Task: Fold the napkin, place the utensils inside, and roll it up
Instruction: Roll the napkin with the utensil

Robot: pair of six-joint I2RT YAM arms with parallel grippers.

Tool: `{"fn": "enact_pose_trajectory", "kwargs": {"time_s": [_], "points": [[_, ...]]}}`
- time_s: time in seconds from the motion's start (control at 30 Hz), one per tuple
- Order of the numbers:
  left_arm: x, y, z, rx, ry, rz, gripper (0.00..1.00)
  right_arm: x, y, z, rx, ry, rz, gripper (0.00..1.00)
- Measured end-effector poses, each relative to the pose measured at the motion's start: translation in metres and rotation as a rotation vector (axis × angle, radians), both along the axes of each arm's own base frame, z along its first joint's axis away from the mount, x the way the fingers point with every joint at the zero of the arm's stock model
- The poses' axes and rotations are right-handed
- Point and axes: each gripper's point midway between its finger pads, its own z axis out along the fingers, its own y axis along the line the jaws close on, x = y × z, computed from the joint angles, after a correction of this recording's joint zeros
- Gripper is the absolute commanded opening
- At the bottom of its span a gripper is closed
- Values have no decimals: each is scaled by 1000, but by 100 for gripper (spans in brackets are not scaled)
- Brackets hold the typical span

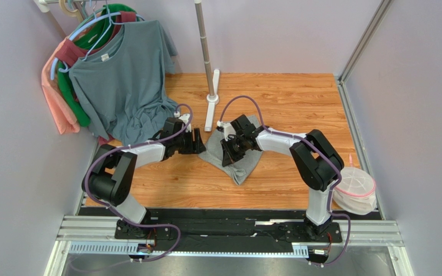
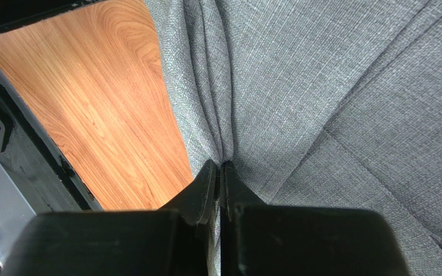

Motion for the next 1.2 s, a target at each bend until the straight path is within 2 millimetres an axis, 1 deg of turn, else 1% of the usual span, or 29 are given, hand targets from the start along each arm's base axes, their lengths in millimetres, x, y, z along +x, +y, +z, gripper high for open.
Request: {"fn": "enact_pose_trajectory", "kwargs": {"time_s": [0.13, 0.27, 0.43, 0.5, 0.53, 0.63, 0.73, 0.93, 1.2], "points": [[5, -9, 0, -37, -15, -27, 65, 0, 0, 0, 2, 10, 3, 0], [6, -16, 0, -73, -18, -56, 58, -1, 0, 0, 7, 22, 10, 0], [4, -24, -2, -115, -13, -85, 57, -1, 0, 0, 13, 33, 13, 0], [4, -26, -2, -125, -18, -90, 59, -1, 0, -1, 14, 39, 14, 0], [4, -26, -2, -127, -19, -90, 65, -1, 0, 0, 15, 40, 15, 0], [4, -27, 0, -137, -30, -89, 70, -1, 0, -1, 16, 42, 18, 0], [0, -24, 3, -132, -39, -82, 73, -4, 0, -1, 20, 54, 25, 0], [-12, -13, 3, -104, -49, -67, 74, -5, 1, -1, 24, 62, 30, 0], [-13, -11, 2, -108, -67, -62, 70, -5, 1, -1, 28, 70, 31, 0]]}}
